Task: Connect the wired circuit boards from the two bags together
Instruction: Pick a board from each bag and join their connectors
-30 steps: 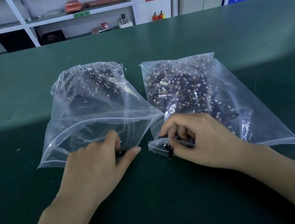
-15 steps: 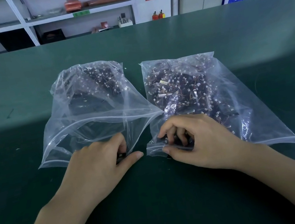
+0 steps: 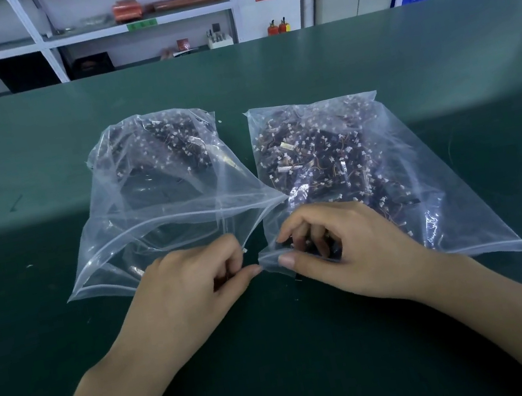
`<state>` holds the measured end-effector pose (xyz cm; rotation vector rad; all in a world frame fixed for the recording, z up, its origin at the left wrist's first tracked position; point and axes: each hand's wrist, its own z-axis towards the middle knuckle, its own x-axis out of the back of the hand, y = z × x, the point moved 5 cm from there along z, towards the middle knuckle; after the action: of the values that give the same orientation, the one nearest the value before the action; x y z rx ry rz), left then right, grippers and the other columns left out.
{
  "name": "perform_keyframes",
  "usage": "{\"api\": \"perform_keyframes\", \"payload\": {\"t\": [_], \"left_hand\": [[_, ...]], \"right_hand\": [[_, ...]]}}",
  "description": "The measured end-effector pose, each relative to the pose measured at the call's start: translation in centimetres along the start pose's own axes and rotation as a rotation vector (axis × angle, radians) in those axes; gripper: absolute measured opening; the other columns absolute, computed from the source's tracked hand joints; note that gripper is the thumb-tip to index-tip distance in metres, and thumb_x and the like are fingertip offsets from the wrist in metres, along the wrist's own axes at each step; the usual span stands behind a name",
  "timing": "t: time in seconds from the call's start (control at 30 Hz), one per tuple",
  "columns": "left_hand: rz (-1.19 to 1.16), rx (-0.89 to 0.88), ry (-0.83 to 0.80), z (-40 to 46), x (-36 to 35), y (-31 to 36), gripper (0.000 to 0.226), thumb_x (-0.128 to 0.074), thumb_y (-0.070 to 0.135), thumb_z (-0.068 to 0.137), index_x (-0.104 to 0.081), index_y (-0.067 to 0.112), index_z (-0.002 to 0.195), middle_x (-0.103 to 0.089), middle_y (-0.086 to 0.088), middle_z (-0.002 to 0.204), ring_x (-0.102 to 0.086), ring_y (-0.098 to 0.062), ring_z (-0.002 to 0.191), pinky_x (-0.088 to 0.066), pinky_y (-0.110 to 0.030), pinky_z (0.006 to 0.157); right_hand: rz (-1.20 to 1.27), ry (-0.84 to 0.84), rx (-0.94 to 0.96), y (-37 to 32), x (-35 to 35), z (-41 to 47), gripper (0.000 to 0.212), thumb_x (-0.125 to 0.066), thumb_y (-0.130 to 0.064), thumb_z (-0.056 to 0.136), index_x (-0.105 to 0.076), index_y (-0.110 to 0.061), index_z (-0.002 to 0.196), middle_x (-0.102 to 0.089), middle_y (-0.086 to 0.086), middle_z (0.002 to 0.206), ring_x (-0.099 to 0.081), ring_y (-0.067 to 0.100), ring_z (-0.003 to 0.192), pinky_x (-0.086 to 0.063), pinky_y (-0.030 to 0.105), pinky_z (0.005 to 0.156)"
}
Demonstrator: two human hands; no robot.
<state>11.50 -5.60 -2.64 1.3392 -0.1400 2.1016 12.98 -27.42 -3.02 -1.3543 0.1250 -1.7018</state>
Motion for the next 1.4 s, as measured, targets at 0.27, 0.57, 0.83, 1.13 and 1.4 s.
{"api": "perform_keyframes", "payload": {"t": [0.27,0.57,0.83,1.13,1.4], "left_hand": [[-0.128,-0.041,0.128,0.0,0.9,0.7,0.011,-0.062,0.041,0.104,-0.065,0.031,0.102,-0.062,0.019,0.083,-0.061,-0.005,0.073,-0.050,-0.023,0.063],[-0.280,-0.074,0.178,-0.2,0.4,2.3,0.014,-0.064,0.029,0.105,-0.061,0.029,0.119,-0.070,0.024,0.109,-0.068,0.009,0.099,-0.048,-0.007,0.080],[-0.308,-0.043,0.194,-0.5,0.4,2.5,0.016,-0.066,0.039,0.102,-0.063,0.036,0.118,-0.067,0.022,0.103,-0.066,-0.009,0.080,-0.052,-0.024,0.066],[-0.254,0.055,0.138,-0.3,0.5,2.3,0.012,-0.060,0.035,0.105,-0.069,0.029,0.101,-0.062,0.017,0.084,-0.059,-0.012,0.074,-0.046,-0.024,0.062],[-0.257,0.093,0.133,-0.2,0.5,2.2,0.017,-0.057,0.039,0.105,-0.067,0.029,0.096,-0.060,0.015,0.081,-0.058,-0.015,0.072,-0.047,-0.031,0.059]], "right_hand": [[0.037,-0.021,-0.087,0.5,0.0,0.1,0.024,-0.055,-0.034,0.109,-0.075,-0.022,0.104,-0.070,-0.009,0.086,-0.067,0.018,0.077,-0.053,0.036,0.070],[0.312,-0.025,-0.176,-0.2,-0.1,0.0,0.043,-0.049,-0.048,0.109,-0.080,-0.028,0.088,-0.073,-0.014,0.079,-0.066,0.007,0.071,-0.050,0.022,0.069],[0.439,0.033,-0.153,-0.6,0.1,0.1,0.023,-0.070,-0.033,0.099,-0.079,-0.016,0.085,-0.066,-0.011,0.073,-0.051,0.003,0.062,-0.038,0.017,0.062],[0.405,0.057,-0.109,-0.5,0.1,-0.1,0.015,-0.075,-0.022,0.098,-0.080,-0.012,0.088,-0.070,-0.009,0.078,-0.058,0.012,0.065,-0.043,0.026,0.062],[0.411,0.090,-0.087,-0.4,0.2,0.0,0.011,-0.077,-0.013,0.097,-0.081,-0.009,0.087,-0.073,0.001,0.082,-0.065,0.031,0.072,-0.050,0.054,0.067]]}}
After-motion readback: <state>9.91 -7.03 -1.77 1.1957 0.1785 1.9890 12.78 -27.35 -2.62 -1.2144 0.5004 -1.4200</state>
